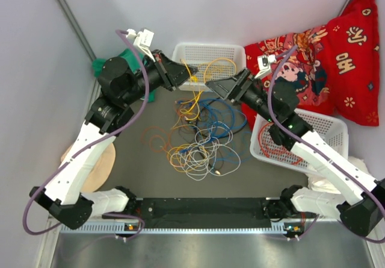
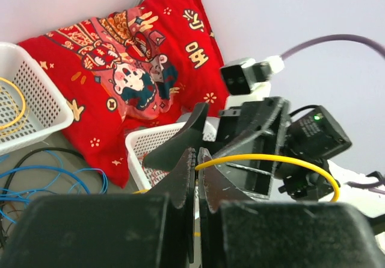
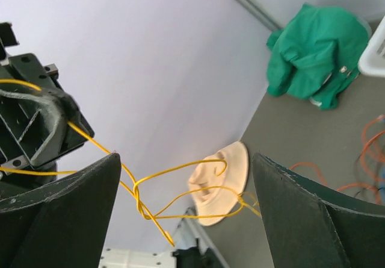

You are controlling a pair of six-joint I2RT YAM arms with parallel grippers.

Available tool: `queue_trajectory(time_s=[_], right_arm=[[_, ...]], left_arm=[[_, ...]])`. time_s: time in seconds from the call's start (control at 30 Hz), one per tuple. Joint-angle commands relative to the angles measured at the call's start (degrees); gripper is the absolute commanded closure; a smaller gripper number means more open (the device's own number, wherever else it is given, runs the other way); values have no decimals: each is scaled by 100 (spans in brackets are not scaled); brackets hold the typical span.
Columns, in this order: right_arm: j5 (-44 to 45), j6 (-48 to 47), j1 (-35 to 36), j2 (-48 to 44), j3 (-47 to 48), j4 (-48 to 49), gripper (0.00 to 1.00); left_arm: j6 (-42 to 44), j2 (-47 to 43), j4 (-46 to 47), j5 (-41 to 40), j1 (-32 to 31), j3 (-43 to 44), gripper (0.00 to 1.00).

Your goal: Untangle the cables

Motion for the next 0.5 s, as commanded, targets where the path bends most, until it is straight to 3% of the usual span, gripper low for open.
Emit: queue_trajectory(time_s=[0.0, 0.23, 0.47], right_arm=[[-405, 1236, -32, 39, -238, 730, 11], [-573, 2694, -41, 109, -1063, 2099, 14], [-608, 3416, -41, 249, -1337, 3085, 14]], left_arm=[[181, -280, 665, 171, -3, -137, 100], [392, -509, 911, 171, -3, -330, 100], [401, -641, 1008, 189, -11, -532, 100]])
